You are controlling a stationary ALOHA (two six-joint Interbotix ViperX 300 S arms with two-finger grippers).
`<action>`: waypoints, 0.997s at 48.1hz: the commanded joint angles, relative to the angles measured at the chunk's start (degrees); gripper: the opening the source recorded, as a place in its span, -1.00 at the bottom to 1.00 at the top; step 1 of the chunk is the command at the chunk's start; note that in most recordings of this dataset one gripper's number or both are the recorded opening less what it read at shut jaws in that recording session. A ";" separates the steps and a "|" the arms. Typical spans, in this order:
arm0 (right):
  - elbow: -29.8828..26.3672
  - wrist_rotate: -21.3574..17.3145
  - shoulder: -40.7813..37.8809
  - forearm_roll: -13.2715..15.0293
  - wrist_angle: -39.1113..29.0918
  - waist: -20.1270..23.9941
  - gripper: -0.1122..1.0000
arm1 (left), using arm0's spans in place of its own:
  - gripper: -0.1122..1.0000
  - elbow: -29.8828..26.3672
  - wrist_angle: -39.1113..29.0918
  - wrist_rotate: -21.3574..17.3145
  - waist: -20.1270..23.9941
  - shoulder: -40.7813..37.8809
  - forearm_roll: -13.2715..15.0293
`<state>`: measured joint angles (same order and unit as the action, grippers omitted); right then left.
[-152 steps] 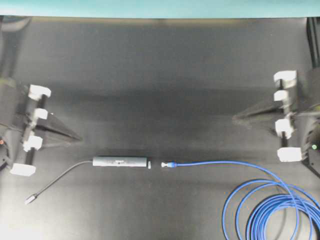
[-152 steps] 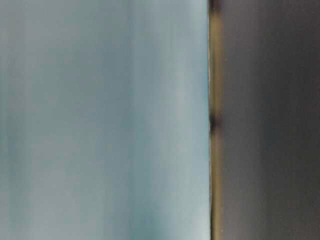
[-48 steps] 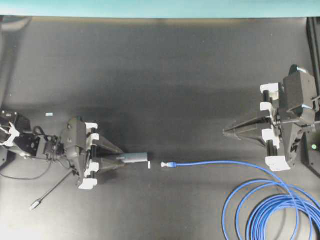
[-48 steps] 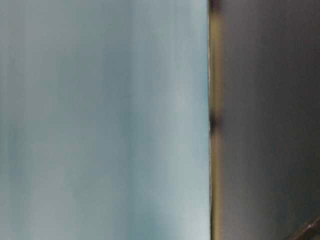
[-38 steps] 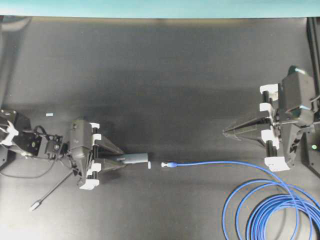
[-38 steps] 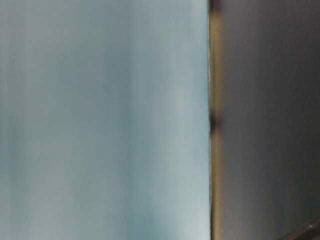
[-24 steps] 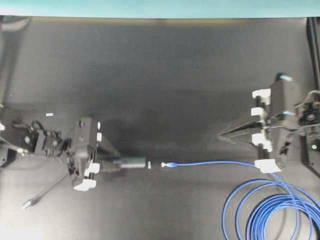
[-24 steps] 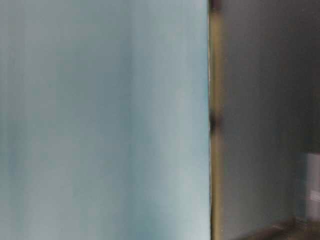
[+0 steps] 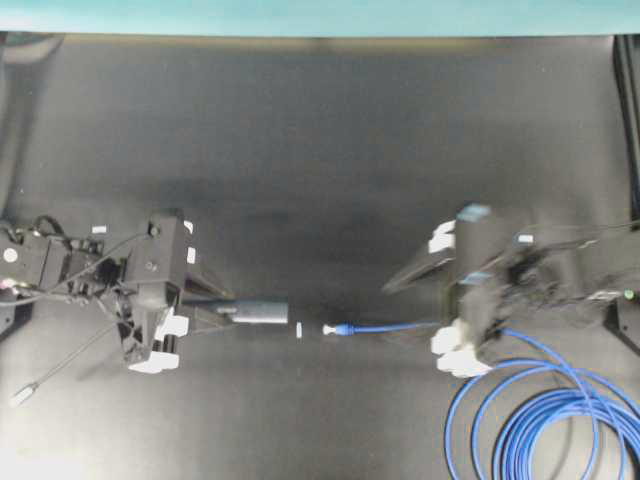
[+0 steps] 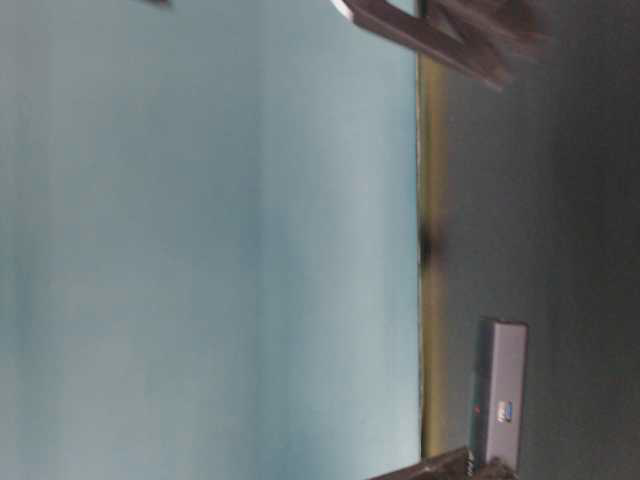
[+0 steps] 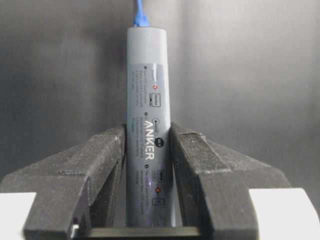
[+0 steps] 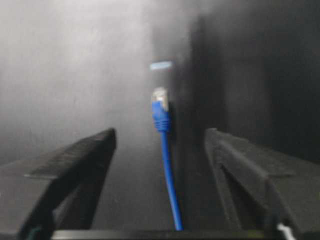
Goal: Insert the LAN cable into the hub.
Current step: 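Move the right gripper to the blue cable plug and grasp it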
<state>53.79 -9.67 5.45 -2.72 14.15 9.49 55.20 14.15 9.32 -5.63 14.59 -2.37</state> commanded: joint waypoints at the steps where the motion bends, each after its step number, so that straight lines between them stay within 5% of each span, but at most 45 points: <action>1: -2.81 0.18 -4.31 0.09 0.70 0.62 0.54 | -0.29 -1.05 0.09 0.44 -0.09 0.70 -0.18; 30: -8.88 1.49 -17.31 0.09 1.49 0.97 0.46 | -0.29 -0.79 0.00 3.52 -0.18 0.62 -0.18; 39: -9.23 1.41 -18.54 0.00 2.72 0.97 0.28 | -0.29 -0.53 -0.18 4.13 -0.18 0.62 -0.18; 48: -8.79 0.97 -18.37 -0.09 3.25 0.88 -0.13 | -0.29 -0.35 -0.26 4.13 -0.18 0.62 -0.18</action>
<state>45.18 -8.61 -12.74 -2.72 16.88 10.37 55.20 13.62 13.36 -5.71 14.59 -2.37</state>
